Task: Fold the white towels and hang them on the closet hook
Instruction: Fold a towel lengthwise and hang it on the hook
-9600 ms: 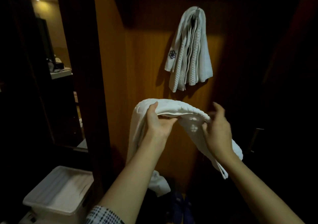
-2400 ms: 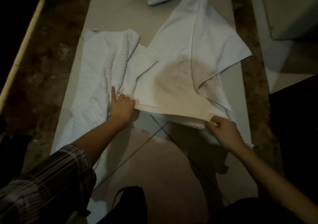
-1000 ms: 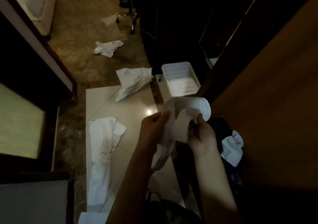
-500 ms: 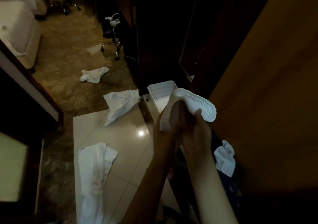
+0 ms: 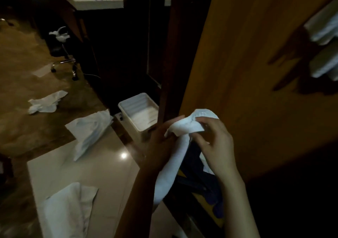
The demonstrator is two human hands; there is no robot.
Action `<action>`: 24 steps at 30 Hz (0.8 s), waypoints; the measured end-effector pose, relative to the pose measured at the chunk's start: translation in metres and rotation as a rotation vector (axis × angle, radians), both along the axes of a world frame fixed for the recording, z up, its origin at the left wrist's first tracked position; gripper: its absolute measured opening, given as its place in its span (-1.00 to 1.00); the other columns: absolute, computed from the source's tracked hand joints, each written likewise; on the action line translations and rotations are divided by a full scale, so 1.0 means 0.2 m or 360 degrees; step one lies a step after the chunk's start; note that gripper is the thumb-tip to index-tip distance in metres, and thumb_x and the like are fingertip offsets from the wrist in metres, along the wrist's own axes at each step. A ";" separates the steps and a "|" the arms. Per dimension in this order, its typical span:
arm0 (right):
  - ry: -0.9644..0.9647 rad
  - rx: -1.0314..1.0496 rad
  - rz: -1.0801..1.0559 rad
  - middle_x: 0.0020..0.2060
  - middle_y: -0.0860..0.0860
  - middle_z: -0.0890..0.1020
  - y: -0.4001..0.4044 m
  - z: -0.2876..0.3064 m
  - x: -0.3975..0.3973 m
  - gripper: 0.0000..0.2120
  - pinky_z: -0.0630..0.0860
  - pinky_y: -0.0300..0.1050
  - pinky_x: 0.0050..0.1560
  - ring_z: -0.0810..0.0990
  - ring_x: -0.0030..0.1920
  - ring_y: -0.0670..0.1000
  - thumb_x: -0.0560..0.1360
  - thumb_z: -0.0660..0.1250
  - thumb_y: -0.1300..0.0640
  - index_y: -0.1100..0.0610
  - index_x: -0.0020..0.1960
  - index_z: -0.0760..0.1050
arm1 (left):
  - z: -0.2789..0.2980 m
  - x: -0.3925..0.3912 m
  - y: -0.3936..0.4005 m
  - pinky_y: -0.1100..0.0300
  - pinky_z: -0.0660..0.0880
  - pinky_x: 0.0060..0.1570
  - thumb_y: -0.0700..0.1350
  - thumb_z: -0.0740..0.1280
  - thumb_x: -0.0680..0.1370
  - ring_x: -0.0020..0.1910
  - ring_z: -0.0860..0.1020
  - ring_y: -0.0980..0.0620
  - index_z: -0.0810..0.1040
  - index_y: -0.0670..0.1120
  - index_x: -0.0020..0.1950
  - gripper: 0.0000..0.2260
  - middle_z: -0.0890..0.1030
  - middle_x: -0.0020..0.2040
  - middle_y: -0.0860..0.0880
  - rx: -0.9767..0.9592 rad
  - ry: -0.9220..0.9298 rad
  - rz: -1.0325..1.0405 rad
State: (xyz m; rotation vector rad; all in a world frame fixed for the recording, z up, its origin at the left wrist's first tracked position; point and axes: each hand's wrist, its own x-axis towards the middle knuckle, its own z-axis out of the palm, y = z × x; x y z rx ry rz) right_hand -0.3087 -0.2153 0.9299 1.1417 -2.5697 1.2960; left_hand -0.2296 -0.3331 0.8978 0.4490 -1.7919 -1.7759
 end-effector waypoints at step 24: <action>0.0027 -0.0319 -0.0943 -0.22 -0.12 0.63 0.32 0.02 0.36 -0.89 0.46 -0.36 -0.08 0.58 -0.13 -0.18 0.37 0.47 0.26 0.08 -0.17 0.66 | 0.04 -0.06 0.19 0.21 0.57 -0.10 -0.18 0.19 0.61 0.09 0.62 0.01 0.62 0.09 0.15 -0.73 0.65 0.11 0.01 0.0833 -0.0119 -0.1239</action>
